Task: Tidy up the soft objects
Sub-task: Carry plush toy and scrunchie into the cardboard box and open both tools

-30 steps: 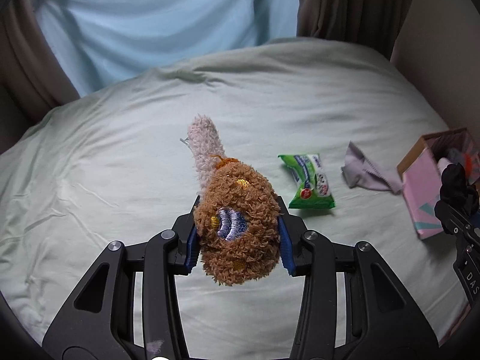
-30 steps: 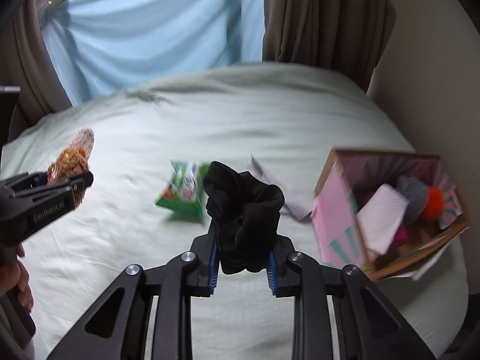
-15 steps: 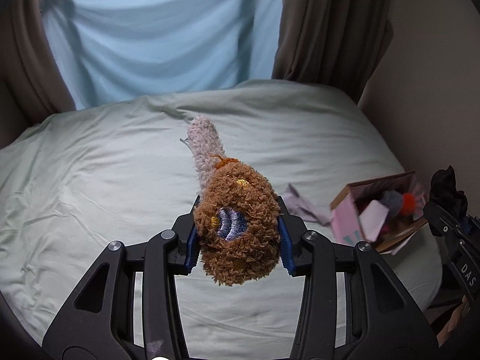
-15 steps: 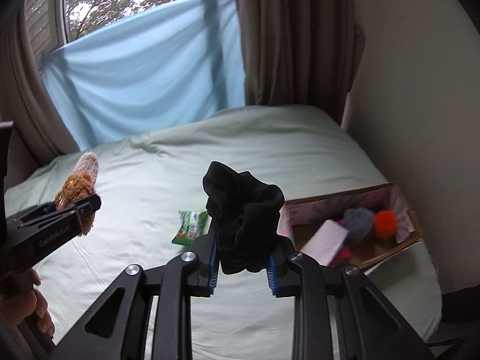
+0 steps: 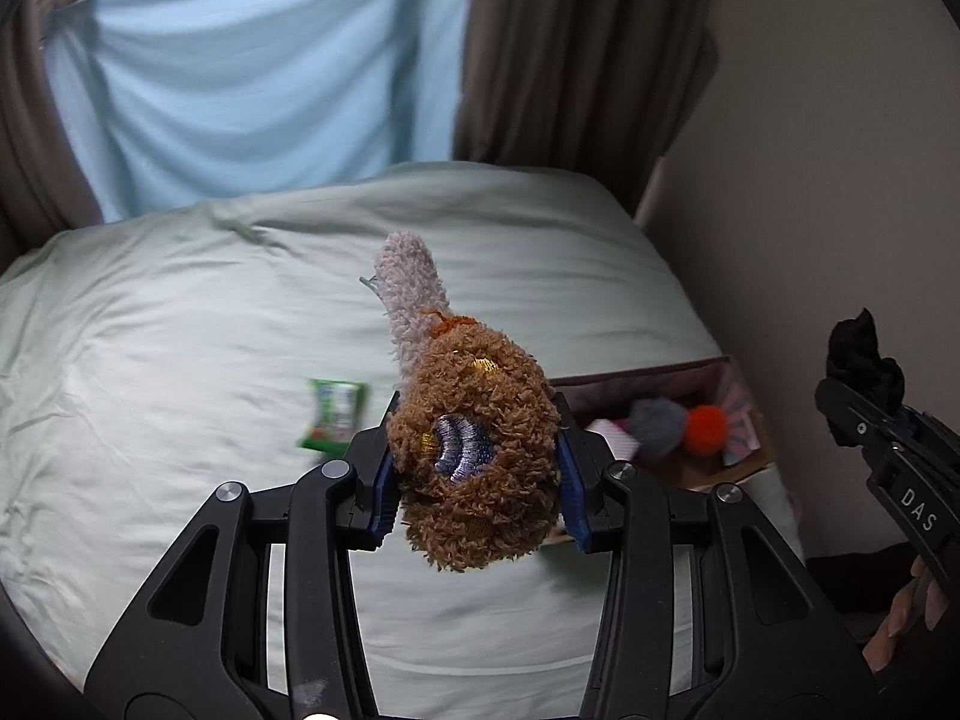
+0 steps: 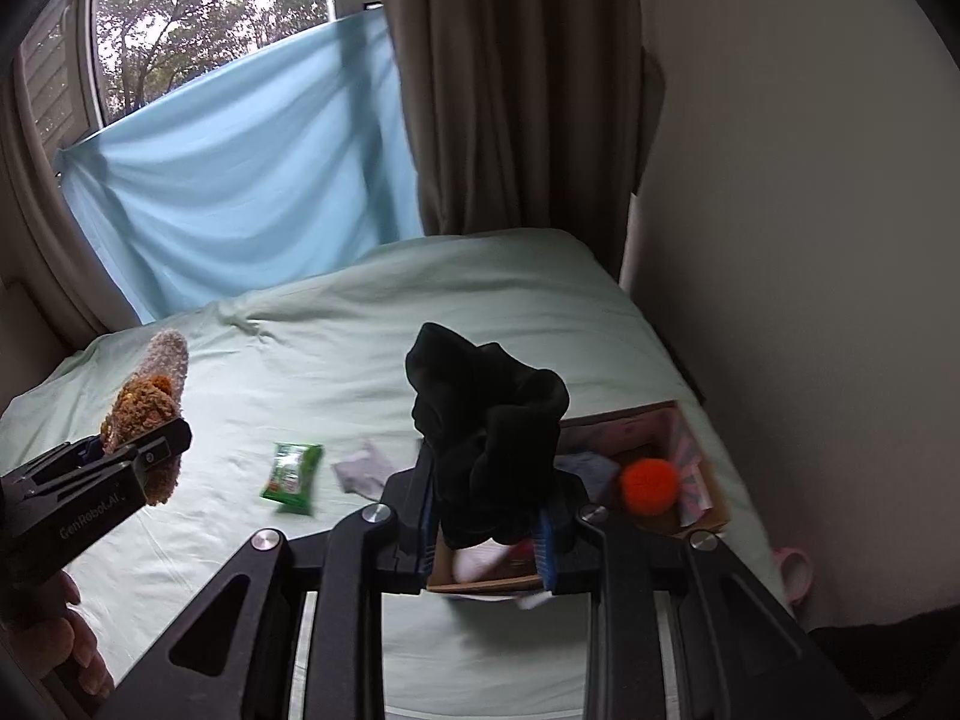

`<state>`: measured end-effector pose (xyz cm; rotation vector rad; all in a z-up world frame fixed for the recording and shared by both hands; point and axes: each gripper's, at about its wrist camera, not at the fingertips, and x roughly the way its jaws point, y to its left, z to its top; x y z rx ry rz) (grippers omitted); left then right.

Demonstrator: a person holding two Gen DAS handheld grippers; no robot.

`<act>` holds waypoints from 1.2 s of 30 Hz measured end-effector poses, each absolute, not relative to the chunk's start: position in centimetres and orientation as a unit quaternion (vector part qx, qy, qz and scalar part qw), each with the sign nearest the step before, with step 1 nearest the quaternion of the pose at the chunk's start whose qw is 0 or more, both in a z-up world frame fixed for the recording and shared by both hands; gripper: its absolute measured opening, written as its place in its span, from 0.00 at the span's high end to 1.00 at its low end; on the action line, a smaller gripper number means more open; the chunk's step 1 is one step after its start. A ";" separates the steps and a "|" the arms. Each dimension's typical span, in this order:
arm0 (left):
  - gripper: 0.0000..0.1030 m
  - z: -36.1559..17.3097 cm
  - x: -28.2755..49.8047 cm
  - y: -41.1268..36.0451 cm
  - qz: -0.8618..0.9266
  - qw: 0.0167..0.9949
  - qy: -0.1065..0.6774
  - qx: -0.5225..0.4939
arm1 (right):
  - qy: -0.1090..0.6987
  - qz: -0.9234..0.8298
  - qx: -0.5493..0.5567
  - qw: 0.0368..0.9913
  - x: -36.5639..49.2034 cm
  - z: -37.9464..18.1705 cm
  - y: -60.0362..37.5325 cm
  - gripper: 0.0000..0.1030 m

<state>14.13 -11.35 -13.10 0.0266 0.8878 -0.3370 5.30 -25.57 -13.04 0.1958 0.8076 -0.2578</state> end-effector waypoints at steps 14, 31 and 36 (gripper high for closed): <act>0.62 -20.4 13.4 -28.5 -0.216 0.837 0.501 0.041 | 0.447 -0.129 0.127 0.876 5.9 -18.8 -39.0 0.77; 0.62 -32.3 16.8 -34.8 -0.242 0.768 0.580 0.125 | 0.544 -0.095 0.237 0.799 10.4 -30.8 -44.1 0.77; 0.34 -33.4 17.1 -35.0 -0.257 0.755 0.588 0.137 | 0.566 -0.096 0.256 0.777 11.1 -33.1 -44.7 0.49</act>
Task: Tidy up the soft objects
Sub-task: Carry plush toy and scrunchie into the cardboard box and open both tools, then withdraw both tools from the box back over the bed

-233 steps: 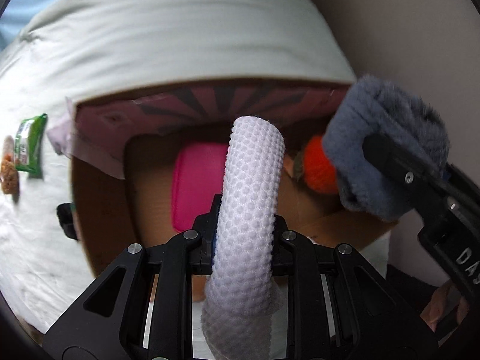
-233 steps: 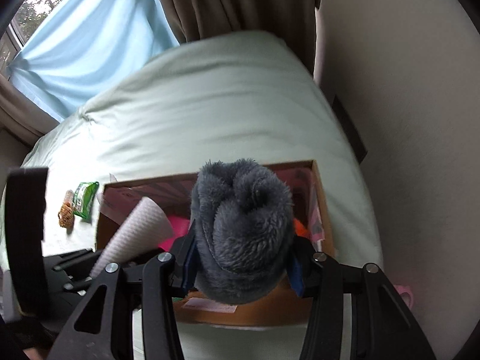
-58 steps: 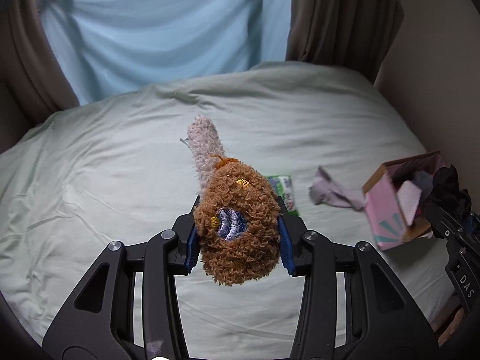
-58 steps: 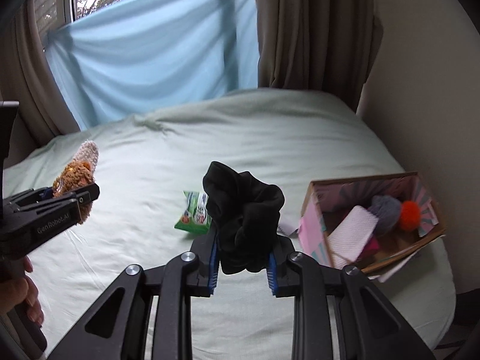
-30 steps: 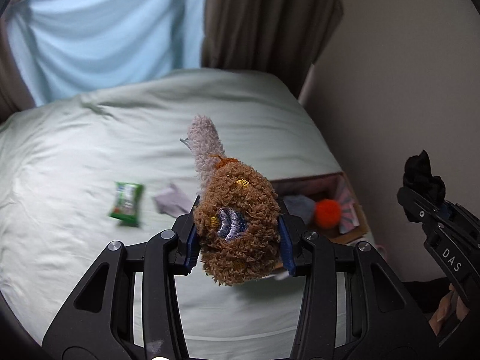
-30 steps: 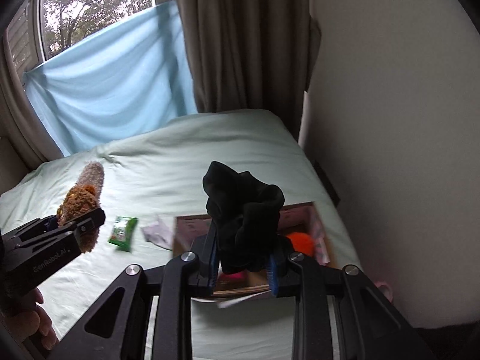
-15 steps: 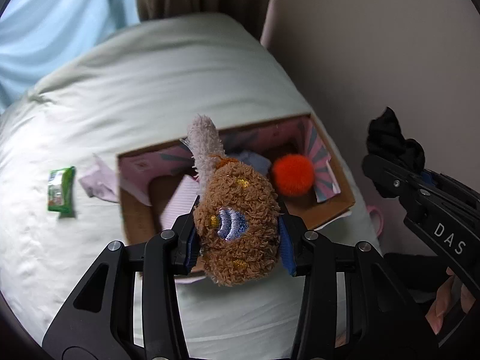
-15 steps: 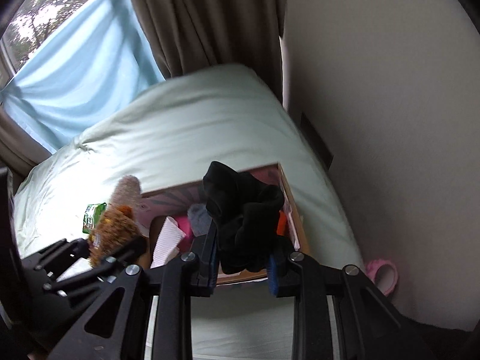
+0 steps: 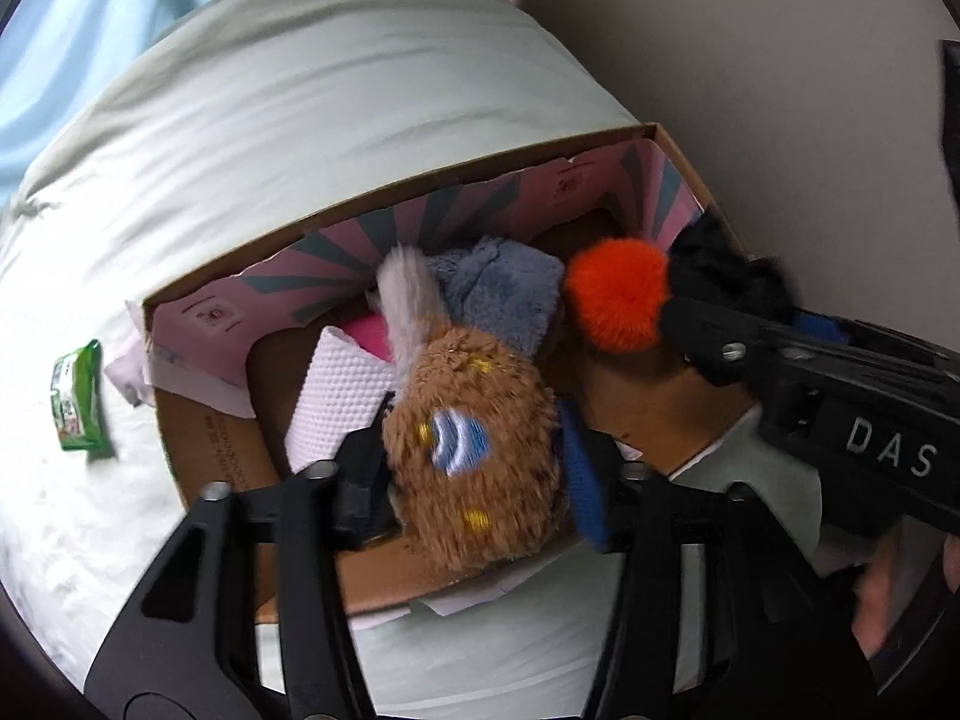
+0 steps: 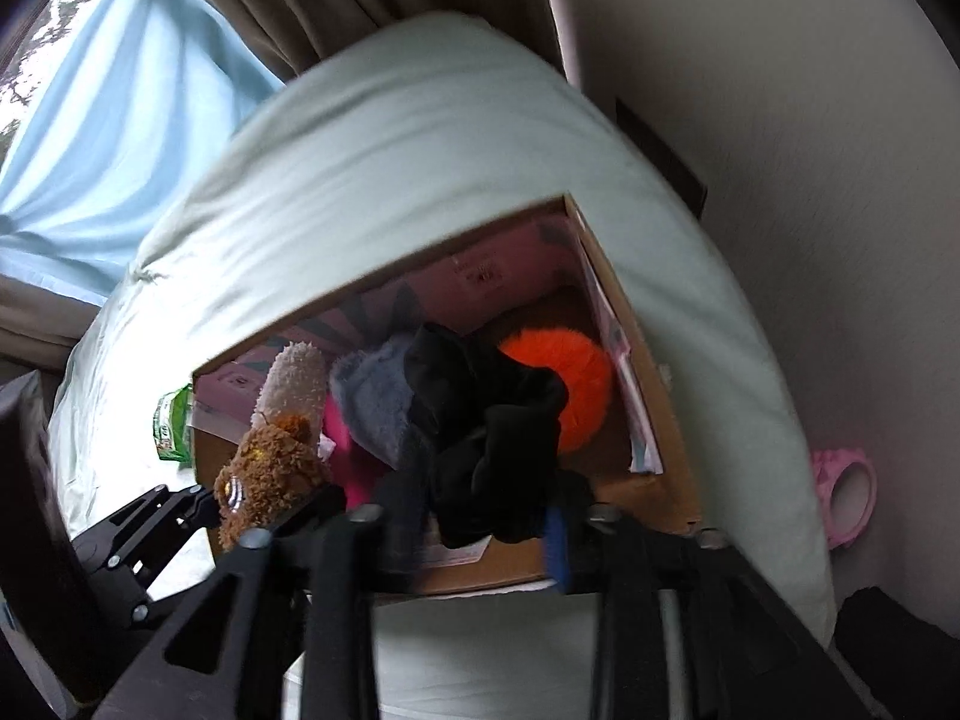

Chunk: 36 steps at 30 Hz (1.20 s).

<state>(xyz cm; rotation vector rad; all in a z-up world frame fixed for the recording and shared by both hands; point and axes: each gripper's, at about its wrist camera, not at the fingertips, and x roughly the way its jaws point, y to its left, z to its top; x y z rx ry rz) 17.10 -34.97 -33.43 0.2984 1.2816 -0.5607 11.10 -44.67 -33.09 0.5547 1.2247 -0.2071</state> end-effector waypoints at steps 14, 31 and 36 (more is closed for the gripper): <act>0.00 -31.4 18.1 -31.5 -0.223 0.771 0.583 0.128 | 0.550 -0.091 0.272 0.784 10.9 -33.0 -45.6 0.07; 0.00 -22.9 15.5 -26.7 -0.200 0.818 0.526 0.121 | 0.489 -0.066 0.191 0.849 9.1 -24.3 -41.5 0.07; 0.00 -18.4 14.0 -21.9 -0.183 0.841 0.501 0.091 | 0.463 -0.048 0.154 0.871 8.0 -19.5 -37.9 0.07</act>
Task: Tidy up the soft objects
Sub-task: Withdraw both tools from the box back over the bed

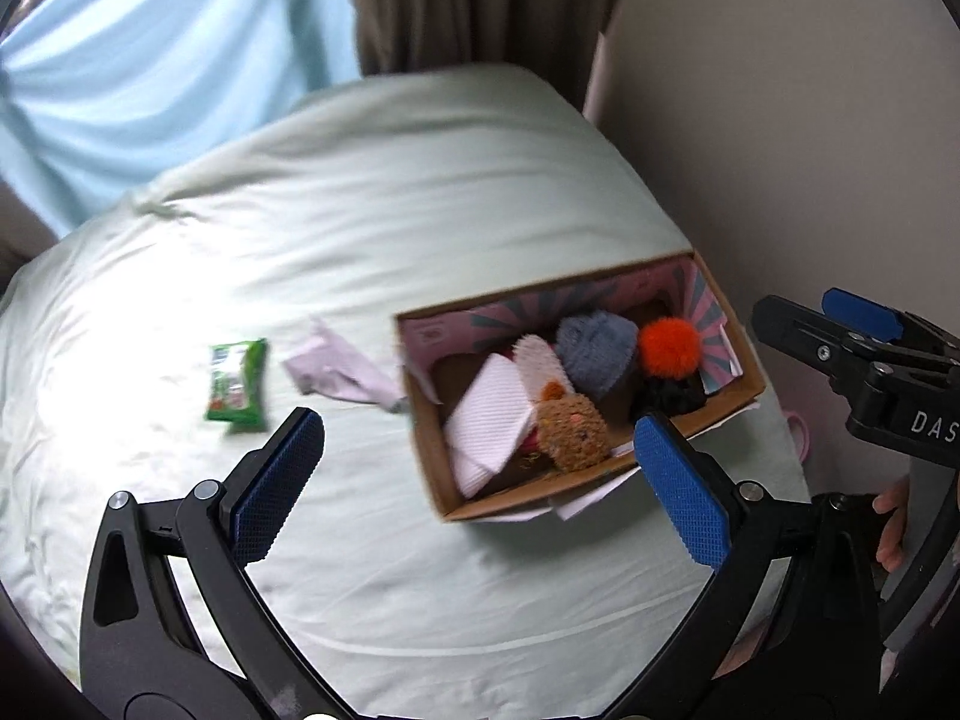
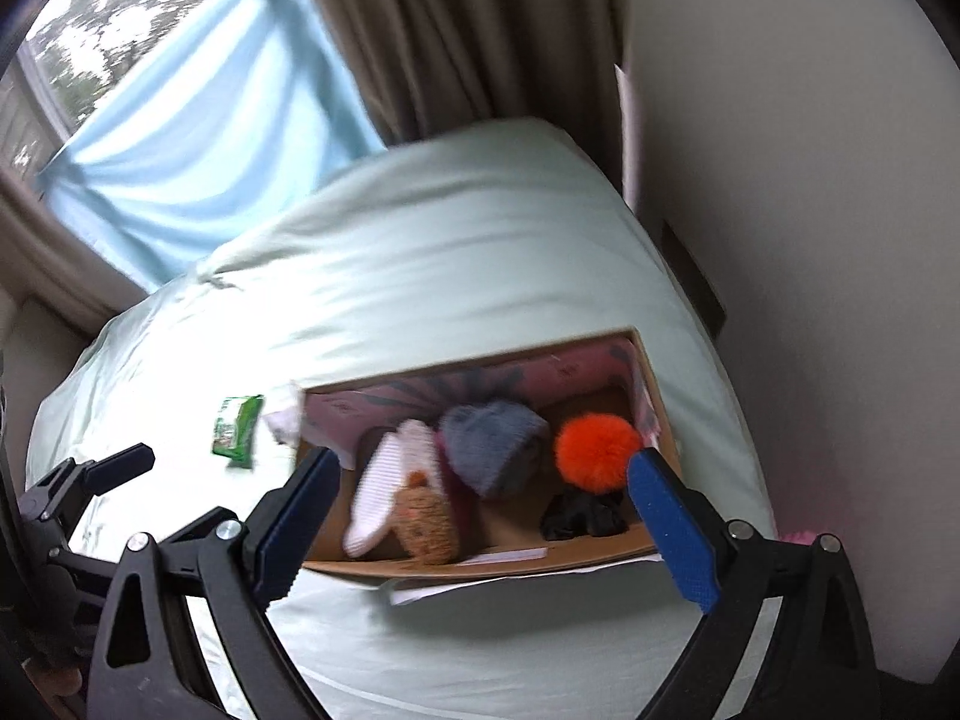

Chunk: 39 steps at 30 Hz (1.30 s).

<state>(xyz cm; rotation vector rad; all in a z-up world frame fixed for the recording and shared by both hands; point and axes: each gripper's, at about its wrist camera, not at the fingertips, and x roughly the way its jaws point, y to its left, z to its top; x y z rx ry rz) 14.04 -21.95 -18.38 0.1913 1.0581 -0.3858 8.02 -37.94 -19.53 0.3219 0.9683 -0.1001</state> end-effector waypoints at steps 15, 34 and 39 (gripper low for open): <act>0.00 -9.6 8.7 -5.2 -0.115 0.894 0.431 0.038 | 0.397 0.009 0.075 0.915 4.4 -10.0 -23.2 0.07; 0.00 -10.3 12.8 8.1 -0.145 0.889 0.434 0.027 | 0.378 -0.039 0.088 0.921 6.1 -10.7 -11.0 0.07; 0.00 -12.8 16.9 9.4 -0.164 0.878 0.448 0.036 | 0.385 -0.068 0.110 0.914 7.9 -13.0 -9.3 0.07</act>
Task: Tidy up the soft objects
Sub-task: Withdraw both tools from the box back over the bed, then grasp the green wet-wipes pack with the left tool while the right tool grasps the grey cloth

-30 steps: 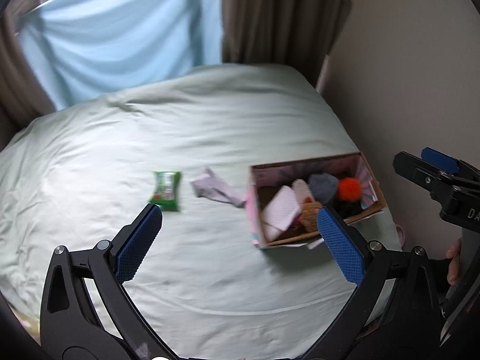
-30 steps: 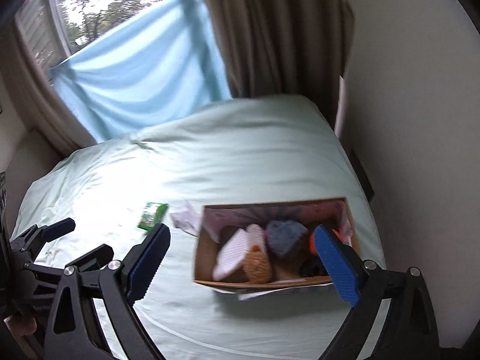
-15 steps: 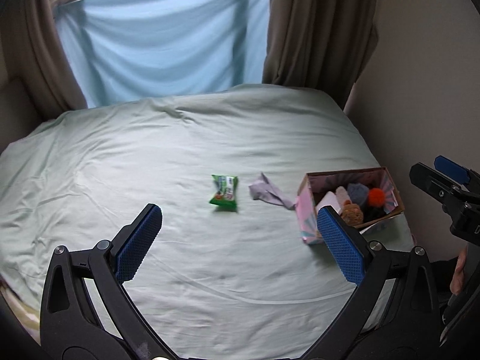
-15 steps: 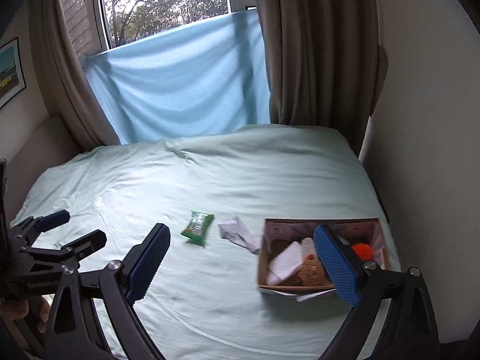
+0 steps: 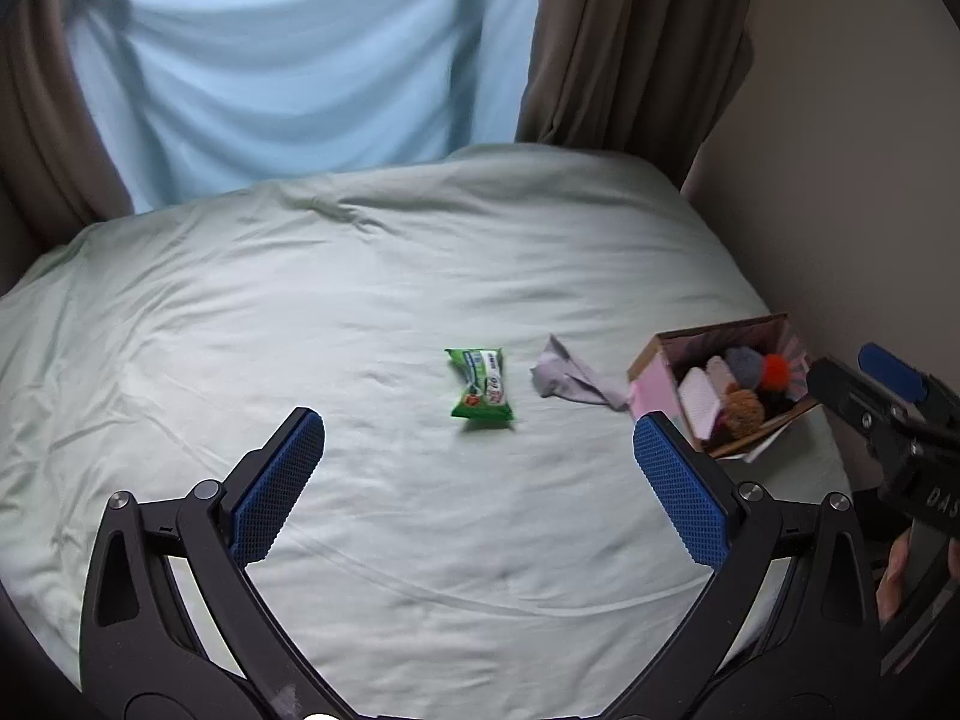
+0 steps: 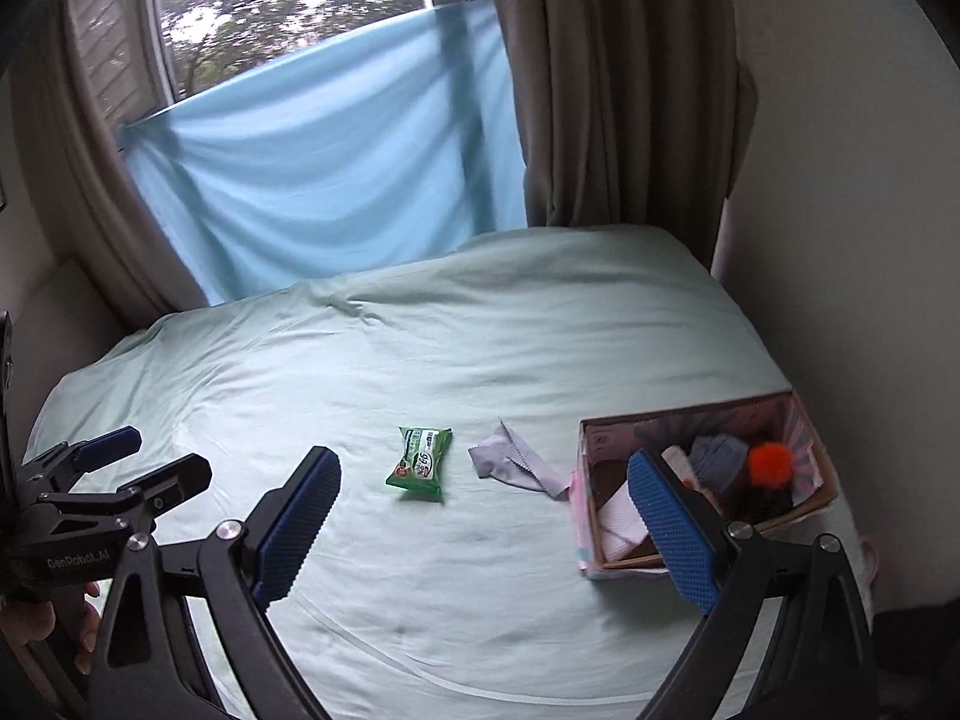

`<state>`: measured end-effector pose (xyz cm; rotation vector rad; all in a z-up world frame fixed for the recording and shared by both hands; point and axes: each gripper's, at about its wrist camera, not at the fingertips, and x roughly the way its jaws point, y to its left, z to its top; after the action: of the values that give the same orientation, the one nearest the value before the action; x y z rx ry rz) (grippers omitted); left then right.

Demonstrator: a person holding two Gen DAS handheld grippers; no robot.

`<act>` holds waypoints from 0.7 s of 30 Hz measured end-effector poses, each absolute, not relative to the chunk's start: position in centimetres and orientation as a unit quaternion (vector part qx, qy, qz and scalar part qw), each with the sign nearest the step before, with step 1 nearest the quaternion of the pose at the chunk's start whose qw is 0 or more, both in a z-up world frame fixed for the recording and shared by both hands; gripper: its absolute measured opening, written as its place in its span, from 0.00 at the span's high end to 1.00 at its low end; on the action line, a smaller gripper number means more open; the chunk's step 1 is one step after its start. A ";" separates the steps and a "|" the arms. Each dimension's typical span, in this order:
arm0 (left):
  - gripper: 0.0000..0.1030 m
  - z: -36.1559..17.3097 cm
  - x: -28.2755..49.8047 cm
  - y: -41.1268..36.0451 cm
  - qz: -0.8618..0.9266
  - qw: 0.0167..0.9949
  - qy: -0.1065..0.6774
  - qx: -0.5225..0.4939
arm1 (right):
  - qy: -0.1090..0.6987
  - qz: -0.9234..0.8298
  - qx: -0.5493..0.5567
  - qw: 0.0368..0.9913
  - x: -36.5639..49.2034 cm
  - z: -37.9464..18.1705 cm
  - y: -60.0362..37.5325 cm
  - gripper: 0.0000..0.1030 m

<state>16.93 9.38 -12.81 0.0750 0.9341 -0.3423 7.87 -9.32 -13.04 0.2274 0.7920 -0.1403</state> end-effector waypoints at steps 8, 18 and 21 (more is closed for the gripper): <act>0.00 -18.9 23.7 9.0 -0.168 0.861 0.479 0.035 | 0.397 -0.086 0.125 0.905 12.0 -19.3 -8.1 0.07; 0.00 -29.2 30.5 5.9 -0.176 0.833 0.523 0.045 | 0.418 -0.083 0.121 0.897 17.3 -30.2 -8.6 0.07; 0.00 -32.3 31.7 4.6 -0.182 0.824 0.535 0.051 | 0.433 -0.085 0.117 0.890 19.4 -33.9 -9.2 0.07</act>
<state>31.68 4.59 -32.32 0.1085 1.1367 -0.3875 19.45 -9.20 -33.88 0.2428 0.8997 -0.1767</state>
